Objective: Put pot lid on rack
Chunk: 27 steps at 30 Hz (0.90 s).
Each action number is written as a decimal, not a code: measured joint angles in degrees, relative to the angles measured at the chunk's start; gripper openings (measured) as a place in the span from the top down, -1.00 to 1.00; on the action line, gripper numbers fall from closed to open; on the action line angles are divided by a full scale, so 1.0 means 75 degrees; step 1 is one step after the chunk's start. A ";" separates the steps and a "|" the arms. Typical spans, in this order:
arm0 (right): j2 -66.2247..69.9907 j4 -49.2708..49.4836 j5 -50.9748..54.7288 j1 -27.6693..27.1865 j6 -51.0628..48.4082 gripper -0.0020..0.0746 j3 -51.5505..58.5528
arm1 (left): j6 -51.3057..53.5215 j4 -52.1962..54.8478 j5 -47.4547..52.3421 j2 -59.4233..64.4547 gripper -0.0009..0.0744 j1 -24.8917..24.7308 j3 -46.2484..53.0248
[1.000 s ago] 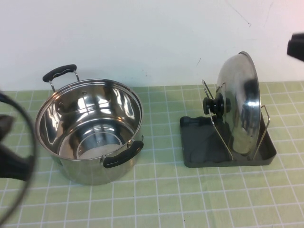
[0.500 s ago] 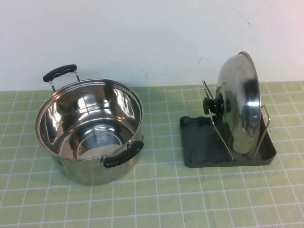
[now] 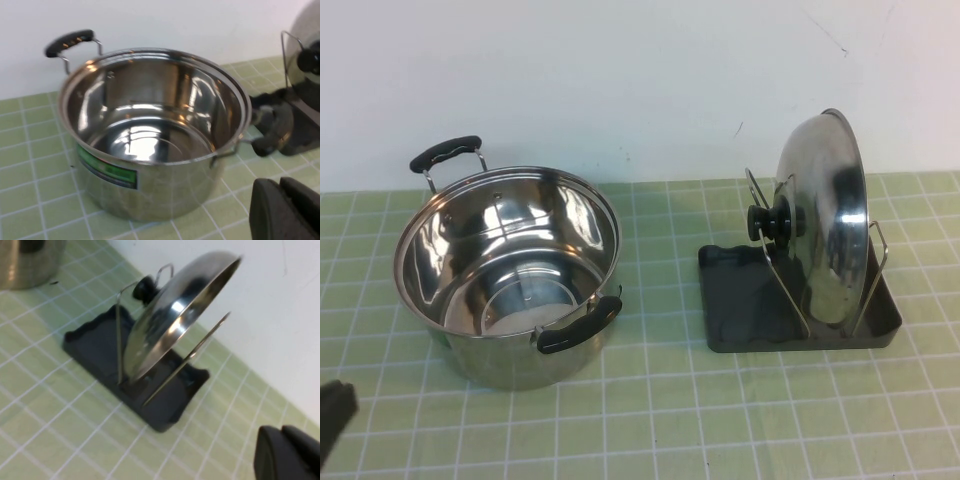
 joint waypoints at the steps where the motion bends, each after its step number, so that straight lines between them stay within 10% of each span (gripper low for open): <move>1: -0.0261 0.0091 -0.0041 0.0000 0.0000 0.94 0.0350 | 0.0000 0.0000 -0.0151 0.0000 0.98 0.0000 0.0114; 27: -0.1816 0.0907 -0.0139 0.0000 0.0005 0.95 0.2160 | 0.0014 0.0014 -0.0397 0.0000 0.98 0.0000 0.0483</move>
